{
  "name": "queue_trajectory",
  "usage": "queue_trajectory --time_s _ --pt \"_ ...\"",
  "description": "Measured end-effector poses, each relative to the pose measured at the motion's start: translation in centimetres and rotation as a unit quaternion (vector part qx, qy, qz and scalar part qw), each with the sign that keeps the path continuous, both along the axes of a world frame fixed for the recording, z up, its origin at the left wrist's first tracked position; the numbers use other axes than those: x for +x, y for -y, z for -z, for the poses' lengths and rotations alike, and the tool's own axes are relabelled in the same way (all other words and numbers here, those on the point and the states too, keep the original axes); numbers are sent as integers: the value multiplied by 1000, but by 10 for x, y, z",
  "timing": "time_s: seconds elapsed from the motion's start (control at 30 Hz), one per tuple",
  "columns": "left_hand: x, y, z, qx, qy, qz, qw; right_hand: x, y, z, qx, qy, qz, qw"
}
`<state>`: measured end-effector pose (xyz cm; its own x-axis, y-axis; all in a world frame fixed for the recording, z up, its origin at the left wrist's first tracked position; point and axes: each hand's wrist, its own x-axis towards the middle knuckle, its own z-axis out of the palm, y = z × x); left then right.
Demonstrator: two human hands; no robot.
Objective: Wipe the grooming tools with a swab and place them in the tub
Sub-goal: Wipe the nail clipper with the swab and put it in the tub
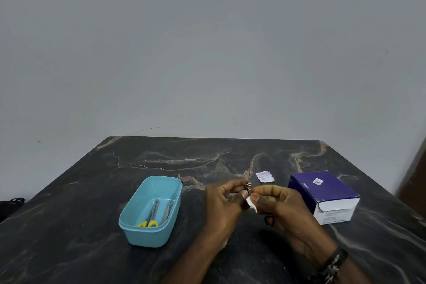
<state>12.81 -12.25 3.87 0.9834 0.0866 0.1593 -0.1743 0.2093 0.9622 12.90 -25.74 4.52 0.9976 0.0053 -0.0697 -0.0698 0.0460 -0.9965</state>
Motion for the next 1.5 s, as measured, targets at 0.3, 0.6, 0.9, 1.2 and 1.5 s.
queue_trajectory --time_s 0.3,0.6,0.9,1.2,1.5 --pt "5 -26 -7 53 -56 131 988 -2 7 -6 -20 -33 -41 998" --pt "10 -23 4 199 -31 106 974 -2 7 4 -427 169 42 887" --pt "5 -23 -1 63 -93 123 986 -6 2 13 -566 421 106 701" --pt "8 -19 -3 -99 -155 43 982 -8 -14 26 -536 493 133 672" --pt "18 -28 -3 -208 -145 27 967 -6 -9 18 -425 382 144 808"
